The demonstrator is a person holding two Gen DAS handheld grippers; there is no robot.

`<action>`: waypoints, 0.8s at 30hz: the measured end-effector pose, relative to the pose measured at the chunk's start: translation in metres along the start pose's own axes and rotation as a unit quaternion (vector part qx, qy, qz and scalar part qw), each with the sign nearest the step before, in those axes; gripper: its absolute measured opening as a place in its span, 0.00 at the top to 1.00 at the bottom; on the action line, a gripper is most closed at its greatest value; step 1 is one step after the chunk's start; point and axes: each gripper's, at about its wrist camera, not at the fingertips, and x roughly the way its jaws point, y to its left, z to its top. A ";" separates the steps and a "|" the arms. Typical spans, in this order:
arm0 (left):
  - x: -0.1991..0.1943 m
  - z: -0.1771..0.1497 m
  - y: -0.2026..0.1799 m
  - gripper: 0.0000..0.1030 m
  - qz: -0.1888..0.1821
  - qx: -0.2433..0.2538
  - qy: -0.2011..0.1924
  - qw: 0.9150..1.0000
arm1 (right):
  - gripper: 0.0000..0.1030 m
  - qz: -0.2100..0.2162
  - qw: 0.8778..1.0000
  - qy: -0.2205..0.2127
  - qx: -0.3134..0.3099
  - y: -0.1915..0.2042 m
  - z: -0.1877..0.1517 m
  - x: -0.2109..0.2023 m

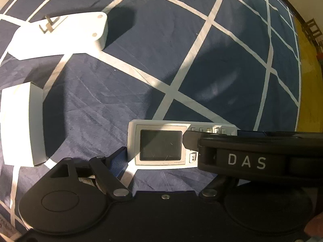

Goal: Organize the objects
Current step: 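Lift the held AC remote with the right tool over the box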

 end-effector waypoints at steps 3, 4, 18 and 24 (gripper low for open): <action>-0.009 -0.003 0.001 0.24 0.003 -0.006 -0.008 1.000 | 0.29 0.003 1.000 -0.005 -0.010 0.006 -0.002 -0.006; -0.012 -0.005 0.001 0.24 0.004 -0.008 -0.011 1.000 | 0.29 0.004 1.000 -0.007 -0.014 0.008 -0.003 -0.009; -0.087 -0.051 0.015 0.24 0.043 -0.067 -0.079 0.994 | 0.29 0.042 0.993 -0.042 -0.102 0.059 -0.029 -0.058; -0.112 -0.080 0.023 0.24 0.056 -0.106 -0.103 0.987 | 0.29 0.055 0.986 -0.047 -0.150 0.083 -0.052 -0.074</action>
